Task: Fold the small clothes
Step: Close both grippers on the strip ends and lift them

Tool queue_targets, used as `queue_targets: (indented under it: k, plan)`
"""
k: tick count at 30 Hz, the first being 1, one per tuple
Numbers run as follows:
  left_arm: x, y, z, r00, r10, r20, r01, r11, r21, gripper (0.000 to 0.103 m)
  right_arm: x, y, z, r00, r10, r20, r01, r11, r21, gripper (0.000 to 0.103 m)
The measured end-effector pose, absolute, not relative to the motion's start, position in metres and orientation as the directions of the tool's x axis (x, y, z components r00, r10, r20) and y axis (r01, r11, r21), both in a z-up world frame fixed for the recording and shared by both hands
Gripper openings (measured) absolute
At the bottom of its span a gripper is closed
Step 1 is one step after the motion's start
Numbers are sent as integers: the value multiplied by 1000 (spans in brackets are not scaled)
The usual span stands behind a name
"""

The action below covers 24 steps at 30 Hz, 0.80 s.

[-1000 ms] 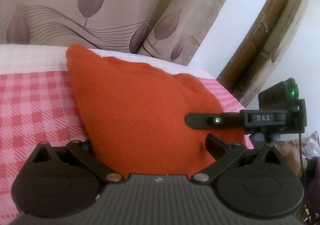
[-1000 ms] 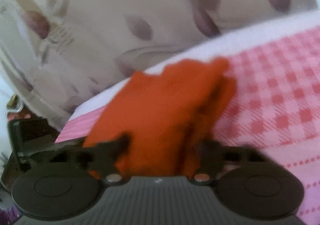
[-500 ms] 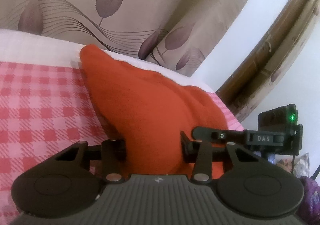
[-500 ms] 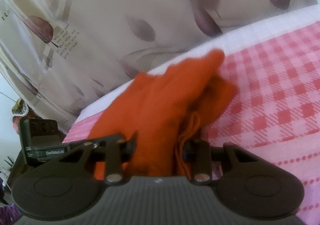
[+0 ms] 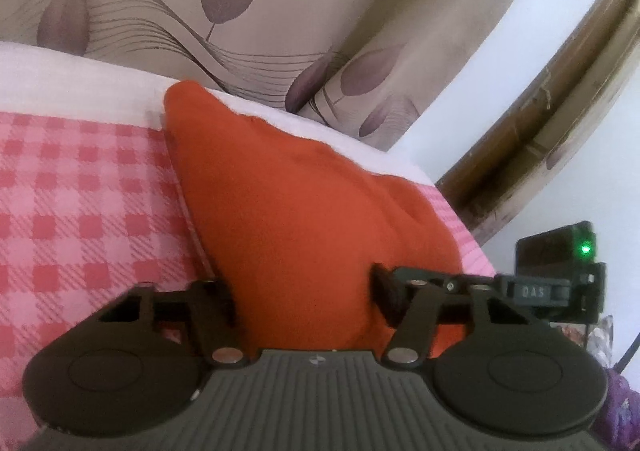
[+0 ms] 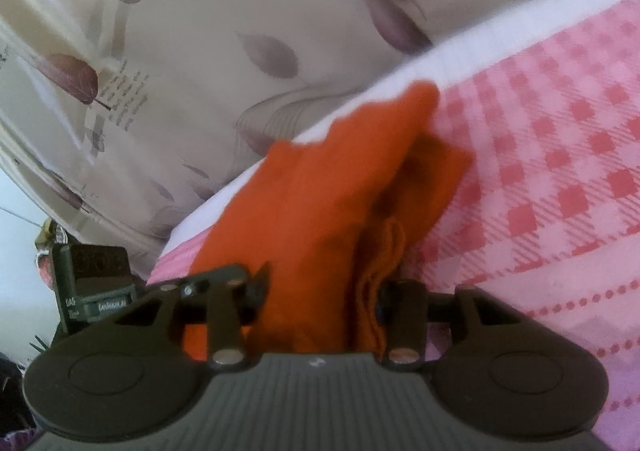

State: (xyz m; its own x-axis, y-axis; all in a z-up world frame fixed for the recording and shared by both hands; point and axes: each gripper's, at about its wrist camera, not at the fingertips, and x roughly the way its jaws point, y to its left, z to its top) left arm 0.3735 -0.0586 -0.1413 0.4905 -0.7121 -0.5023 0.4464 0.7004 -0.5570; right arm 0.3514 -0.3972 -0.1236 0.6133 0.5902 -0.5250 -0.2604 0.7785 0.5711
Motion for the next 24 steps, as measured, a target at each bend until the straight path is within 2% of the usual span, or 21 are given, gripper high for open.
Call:
queue_targets:
  k: [1, 4, 7, 24]
  plan:
    - [372, -60, -140, 492, -715, -497, 460, 698, -549, 43, 349, -393, -121, 620, 578, -530, -275, 793, 544, 37]
    - [361, -64, -132, 539, -692, -480, 493, 721, -487, 38, 342, -380, -114, 641, 552, -533, -311, 822, 477, 34]
    - [352, -66, -125, 562, -680, -470, 490, 732, -473, 38, 338, -381, -110, 650, 582, -488, -321, 793, 517, 34]
    - [262, -31, -58, 670, -591, -450, 453, 805, -383, 37, 278, -329, -67, 652, 647, -396, -386, 732, 561, 34]
